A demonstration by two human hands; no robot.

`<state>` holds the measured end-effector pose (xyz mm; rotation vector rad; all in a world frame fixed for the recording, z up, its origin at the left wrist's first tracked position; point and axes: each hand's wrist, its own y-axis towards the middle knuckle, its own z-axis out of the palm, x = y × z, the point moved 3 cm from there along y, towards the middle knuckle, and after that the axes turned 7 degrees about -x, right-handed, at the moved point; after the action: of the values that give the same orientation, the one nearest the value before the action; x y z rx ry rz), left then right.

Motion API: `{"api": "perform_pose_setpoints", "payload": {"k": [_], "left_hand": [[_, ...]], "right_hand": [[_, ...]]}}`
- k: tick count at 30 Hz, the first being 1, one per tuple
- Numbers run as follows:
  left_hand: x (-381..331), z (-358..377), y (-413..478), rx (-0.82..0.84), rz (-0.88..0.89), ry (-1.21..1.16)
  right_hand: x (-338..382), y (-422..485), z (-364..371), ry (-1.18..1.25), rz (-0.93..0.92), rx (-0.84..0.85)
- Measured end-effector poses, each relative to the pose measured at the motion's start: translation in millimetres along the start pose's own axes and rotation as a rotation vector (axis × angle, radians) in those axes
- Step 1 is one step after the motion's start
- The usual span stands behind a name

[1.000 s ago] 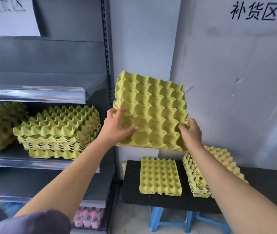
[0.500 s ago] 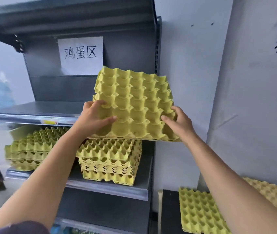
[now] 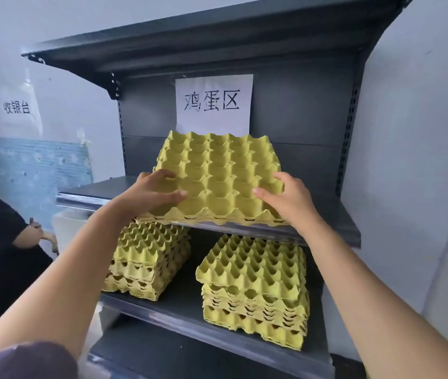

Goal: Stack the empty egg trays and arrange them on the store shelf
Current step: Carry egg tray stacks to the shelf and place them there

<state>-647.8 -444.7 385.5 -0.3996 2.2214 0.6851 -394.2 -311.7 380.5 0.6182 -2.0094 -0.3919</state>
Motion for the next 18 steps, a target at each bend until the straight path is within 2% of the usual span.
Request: {"api": "perform_pose_setpoints", "payload": {"k": [9,12,18], "left_hand": [[76.1,-54.2,82.0,-0.135,-0.107,-0.045],[95.4,-75.9,106.9,-0.175,-0.118,0.012],[137.5,-114.0,145.3,-0.166,-0.177,0.041]], "right_hand": [[38.0,76.3,116.1,-0.051,-0.059,0.145],[48.5,101.0,152.2,-0.046,-0.054,0.162],[76.2,129.9,217.1,-0.073,-0.046,0.206]]}}
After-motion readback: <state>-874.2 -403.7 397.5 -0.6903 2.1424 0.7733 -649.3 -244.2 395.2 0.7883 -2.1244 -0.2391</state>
